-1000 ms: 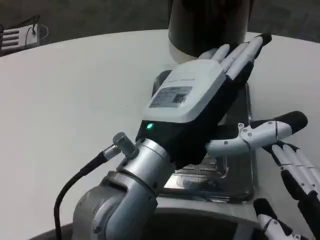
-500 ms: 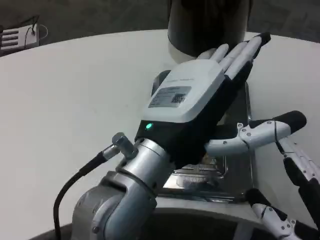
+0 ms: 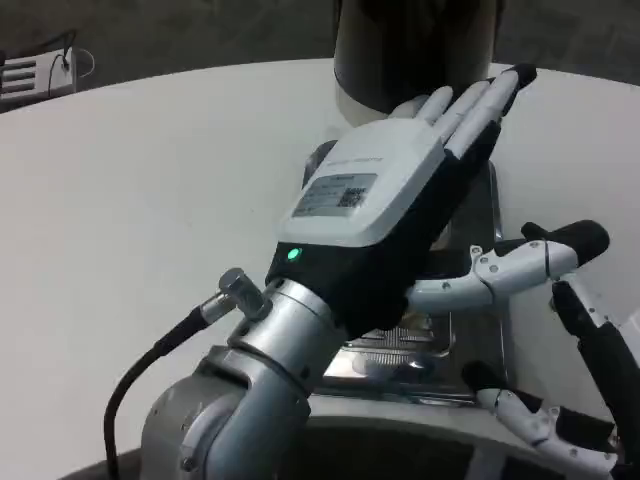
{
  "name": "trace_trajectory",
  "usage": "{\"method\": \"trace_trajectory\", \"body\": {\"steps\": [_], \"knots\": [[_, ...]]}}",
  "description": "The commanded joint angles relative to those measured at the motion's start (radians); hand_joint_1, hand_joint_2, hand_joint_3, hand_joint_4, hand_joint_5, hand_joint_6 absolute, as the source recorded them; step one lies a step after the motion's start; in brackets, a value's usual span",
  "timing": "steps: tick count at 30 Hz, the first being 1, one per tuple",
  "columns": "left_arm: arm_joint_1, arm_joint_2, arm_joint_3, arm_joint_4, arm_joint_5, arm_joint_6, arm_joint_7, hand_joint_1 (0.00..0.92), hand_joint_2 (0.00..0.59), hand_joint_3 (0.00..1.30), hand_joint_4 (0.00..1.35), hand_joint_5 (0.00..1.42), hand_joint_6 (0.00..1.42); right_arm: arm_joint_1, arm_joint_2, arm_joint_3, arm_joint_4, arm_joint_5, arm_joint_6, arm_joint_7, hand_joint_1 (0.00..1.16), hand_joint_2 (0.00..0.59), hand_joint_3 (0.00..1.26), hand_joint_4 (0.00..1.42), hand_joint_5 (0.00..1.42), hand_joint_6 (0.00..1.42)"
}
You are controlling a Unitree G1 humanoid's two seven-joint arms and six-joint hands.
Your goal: Grasp the cup under the faucet to collect the drink, then remove the cup.
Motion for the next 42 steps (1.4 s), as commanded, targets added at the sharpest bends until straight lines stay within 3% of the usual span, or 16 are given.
{"method": "trace_trajectory", "body": {"steps": [1, 19, 22, 27, 32, 38, 42], "knots": [[0.022, 0.008, -0.009, -0.005, 0.005, -0.009, -0.013, 0.0, 0.145, 0.02, 0.0, 0.06, 0.01, -0.028, 0.014, 0.014, 0.028, 0.028, 0.02, 0.003, 0.6, 0.253, 0.0, 0.04, 0.07, 0.18], [0.048, 0.013, 0.004, -0.036, 0.013, -0.013, -0.004, 0.0, 0.151, 0.02, 0.0, 0.05, 0.01, -0.128, 0.042, 0.049, 0.097, 0.039, 0.051, -0.011, 0.62, 0.244, 0.0, 0.03, 0.07, 0.18], [0.07, 0.004, 0.015, -0.05, 0.008, -0.03, 0.041, 0.0, 0.155, 0.02, 0.0, 0.05, 0.01, -0.139, 0.041, 0.055, 0.106, 0.038, 0.053, -0.01, 0.62, 0.244, 0.0, 0.03, 0.07, 0.18], [0.164, -0.038, 0.059, -0.082, 0.0, -0.109, 0.262, 0.0, 0.17, 0.01, 0.0, 0.05, 0.01, -0.151, 0.038, 0.06, 0.117, 0.041, 0.053, -0.007, 0.62, 0.246, 0.0, 0.03, 0.07, 0.18], [0.248, -0.056, 0.09, -0.106, 0.018, -0.17, 0.4, 0.0, 0.182, 0.01, 0.0, 0.05, 0.01, -0.161, 0.034, 0.062, 0.128, 0.046, 0.053, -0.003, 0.62, 0.25, 0.0, 0.03, 0.07, 0.18], [0.396, -0.065, 0.118, -0.172, 0.042, -0.199, 0.476, 0.0, 0.183, 0.01, 0.0, 0.05, 0.0, -0.18, 0.032, 0.065, 0.14, 0.053, 0.057, 0.002, 0.62, 0.252, 0.0, 0.04, 0.07, 0.18], [0.537, -0.064, 0.129, -0.232, 0.089, -0.183, 0.457, 0.0, 0.182, 0.0, 0.0, 0.01, 0.0, -0.194, 0.032, 0.068, 0.153, 0.057, 0.063, 0.003, 0.61, 0.252, 0.0, 0.04, 0.07, 0.18]]}}
